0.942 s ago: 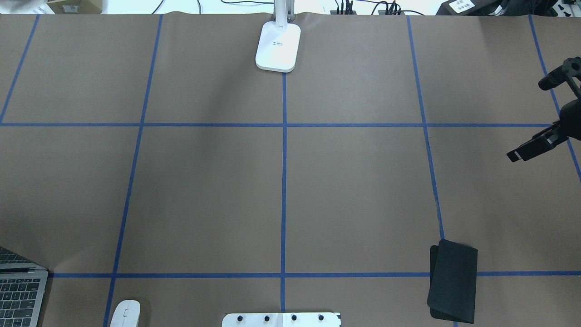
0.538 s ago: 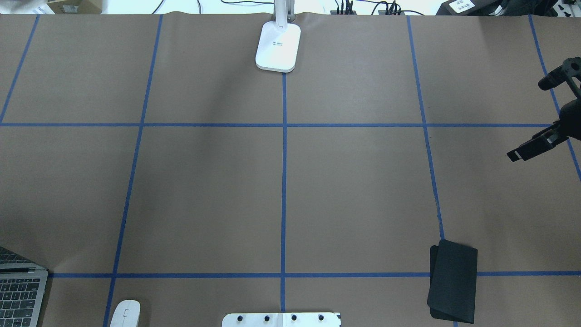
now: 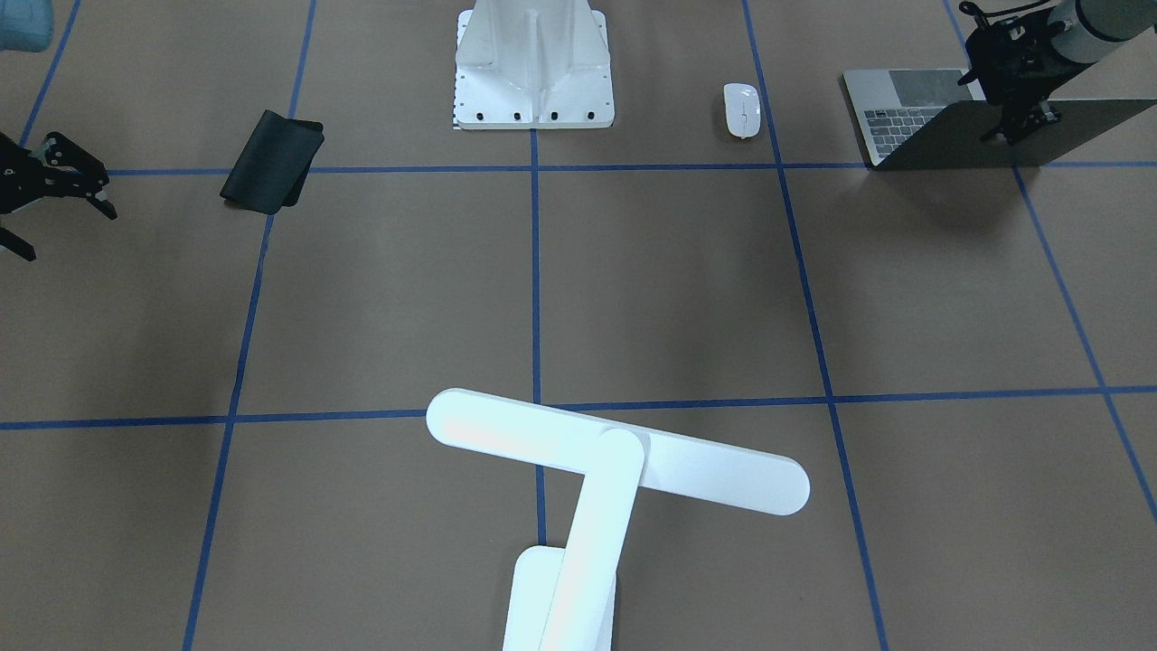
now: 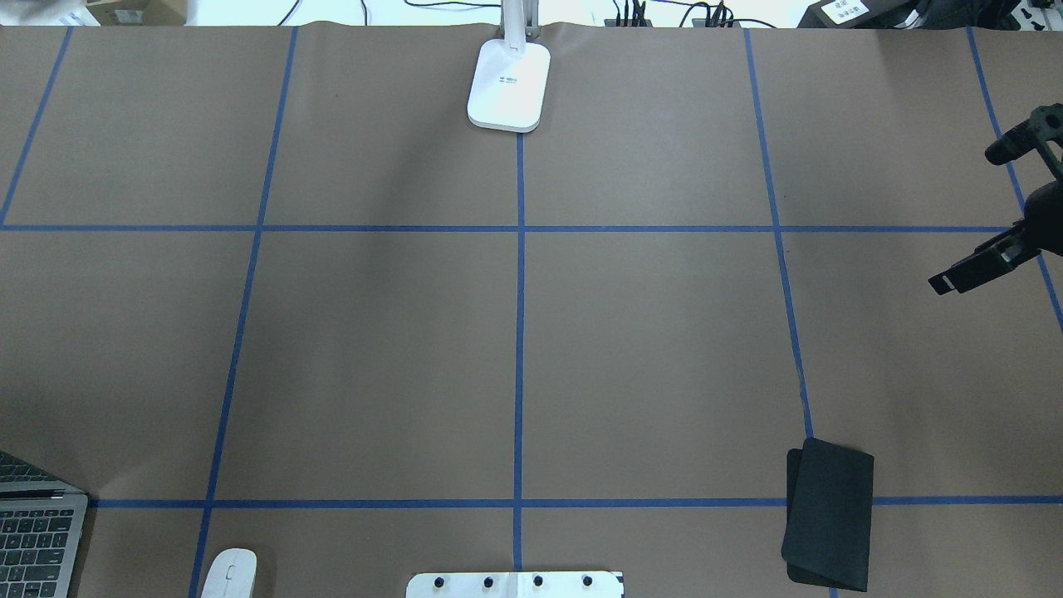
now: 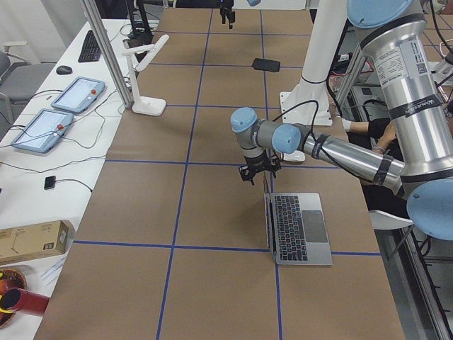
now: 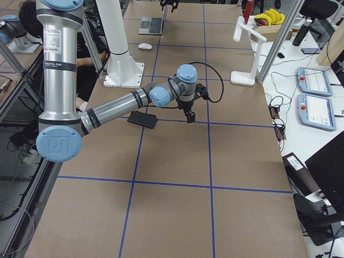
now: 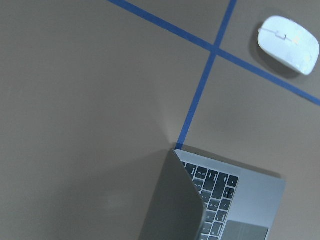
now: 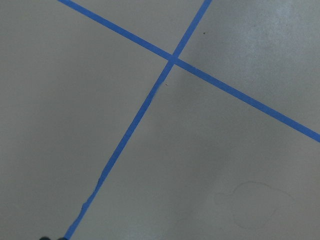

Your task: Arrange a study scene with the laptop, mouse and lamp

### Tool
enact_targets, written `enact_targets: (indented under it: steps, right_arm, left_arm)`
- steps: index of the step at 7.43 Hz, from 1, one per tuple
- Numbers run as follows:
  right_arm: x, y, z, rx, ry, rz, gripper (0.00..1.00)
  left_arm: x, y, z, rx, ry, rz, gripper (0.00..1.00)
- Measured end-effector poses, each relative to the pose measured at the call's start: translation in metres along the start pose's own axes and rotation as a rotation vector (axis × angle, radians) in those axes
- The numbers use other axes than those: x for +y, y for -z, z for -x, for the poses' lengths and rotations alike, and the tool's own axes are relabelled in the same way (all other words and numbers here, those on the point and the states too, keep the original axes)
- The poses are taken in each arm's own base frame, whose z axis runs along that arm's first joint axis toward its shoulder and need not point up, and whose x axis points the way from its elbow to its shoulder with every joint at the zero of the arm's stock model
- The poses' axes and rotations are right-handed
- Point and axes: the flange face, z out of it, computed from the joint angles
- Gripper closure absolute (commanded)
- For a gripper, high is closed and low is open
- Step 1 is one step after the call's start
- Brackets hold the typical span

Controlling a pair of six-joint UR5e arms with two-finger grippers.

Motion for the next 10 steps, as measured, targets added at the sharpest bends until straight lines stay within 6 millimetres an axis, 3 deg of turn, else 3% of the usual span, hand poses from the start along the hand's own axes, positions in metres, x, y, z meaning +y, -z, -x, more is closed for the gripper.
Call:
enact_targets:
  steps: [3, 5, 10]
  right_arm:
    - [0.000, -0.002, -0.002, 0.002, -0.003, 0.003, 0.00]
    - [0.000, -0.003, -0.003, 0.005, -0.004, 0.004, 0.00]
    - [0.000, -0.005, -0.006, 0.013, -0.008, 0.006, 0.00]
  left_arm:
    - [0.011, -0.001, -0.001, -0.001, -0.093, 0.010, 0.56]
    - [0.016, -0.003, -0.003, 0.004, -0.108, 0.015, 0.71]
    - [0.018, 0.000, -0.006, 0.000, -0.130, 0.012, 0.81]
